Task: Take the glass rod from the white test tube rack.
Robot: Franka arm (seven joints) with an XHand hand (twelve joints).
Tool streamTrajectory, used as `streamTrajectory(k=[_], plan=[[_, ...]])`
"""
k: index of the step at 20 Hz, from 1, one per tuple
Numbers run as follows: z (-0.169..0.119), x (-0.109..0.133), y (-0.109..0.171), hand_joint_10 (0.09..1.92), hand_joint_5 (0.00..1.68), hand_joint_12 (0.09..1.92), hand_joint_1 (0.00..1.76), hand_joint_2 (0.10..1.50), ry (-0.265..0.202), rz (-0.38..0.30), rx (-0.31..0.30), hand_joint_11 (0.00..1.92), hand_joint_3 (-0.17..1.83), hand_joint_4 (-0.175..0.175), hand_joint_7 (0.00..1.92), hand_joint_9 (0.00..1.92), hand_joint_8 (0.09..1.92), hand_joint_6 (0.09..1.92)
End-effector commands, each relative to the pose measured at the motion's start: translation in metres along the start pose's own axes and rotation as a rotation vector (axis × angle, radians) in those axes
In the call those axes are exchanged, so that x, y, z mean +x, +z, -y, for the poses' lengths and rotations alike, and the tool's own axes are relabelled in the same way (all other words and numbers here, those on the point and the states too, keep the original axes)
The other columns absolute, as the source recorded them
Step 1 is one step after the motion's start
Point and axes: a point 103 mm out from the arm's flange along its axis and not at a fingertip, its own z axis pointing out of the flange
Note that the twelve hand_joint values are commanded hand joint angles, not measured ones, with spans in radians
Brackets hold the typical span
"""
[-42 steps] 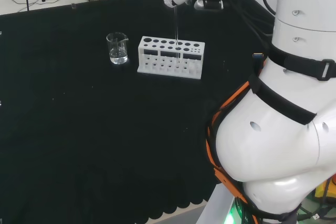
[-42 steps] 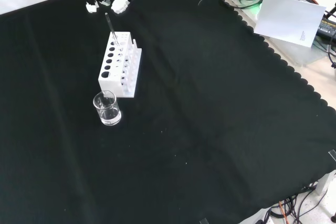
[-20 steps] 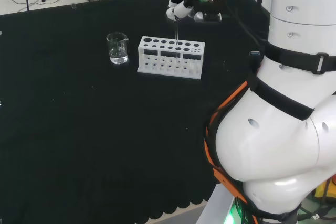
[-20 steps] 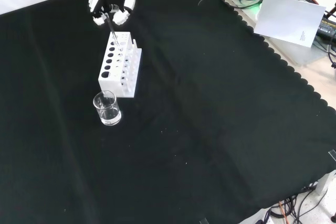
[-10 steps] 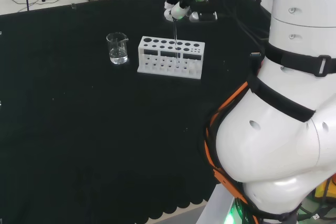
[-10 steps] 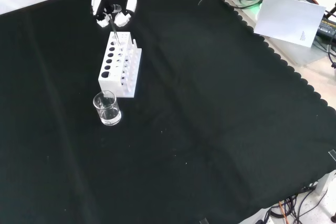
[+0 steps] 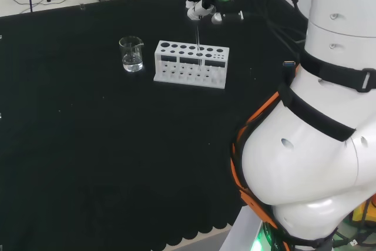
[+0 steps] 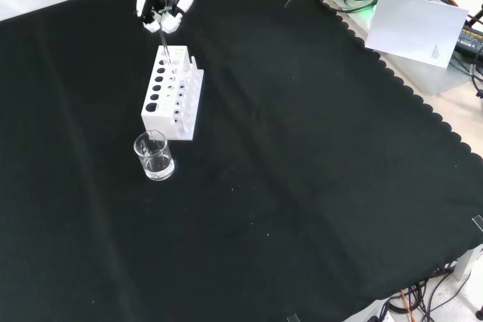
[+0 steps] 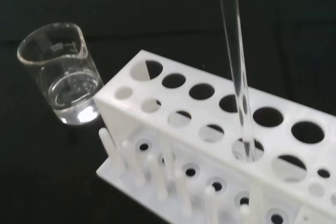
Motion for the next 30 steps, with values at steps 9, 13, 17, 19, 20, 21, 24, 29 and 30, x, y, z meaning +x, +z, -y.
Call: streamTrajectory(k=[9,13,17,19,20,21,24,29,30], plan=[[0.028,0.002,-0.067,0.75,1.33,0.93,1.22,0.45,0.076,-0.026,-0.255,1.41,1.02,-0.175,1.62,1.83,0.89,0.75],[0.037,0.007,-0.085,0.66,1.37,0.93,1.23,0.43,0.074,-0.041,-0.289,1.42,1.01,-0.175,1.66,1.87,0.83,0.67],[0.043,0.012,-0.101,0.62,1.40,0.93,1.23,0.42,0.069,-0.049,-0.333,1.42,1.01,-0.175,1.67,1.89,0.80,0.61],[0.045,0.016,-0.106,0.62,1.41,0.93,1.23,0.42,0.065,-0.050,-0.350,1.42,1.01,-0.175,1.68,1.89,0.79,0.60],[0.045,0.017,-0.107,0.61,1.41,0.93,1.23,0.42,0.065,-0.052,-0.354,1.42,1.01,-0.175,1.68,1.89,0.79,0.60],[0.045,0.018,-0.108,0.61,1.41,0.93,1.23,0.42,0.065,-0.054,-0.357,1.42,1.01,-0.175,1.68,1.89,0.79,0.60],[0.047,0.021,-0.108,0.61,1.41,0.93,1.23,0.42,0.072,-0.059,-0.368,1.42,1.01,-0.175,1.68,1.89,0.79,0.60],[0.049,0.026,-0.108,0.61,1.41,0.93,1.23,0.42,0.060,-0.055,-0.380,1.42,1.00,-0.175,1.68,1.89,0.79,0.59],[0.050,0.024,-0.107,0.60,1.41,0.93,1.23,0.42,0.059,-0.060,-0.382,1.42,1.00,-0.175,1.68,1.89,0.79,0.59]])
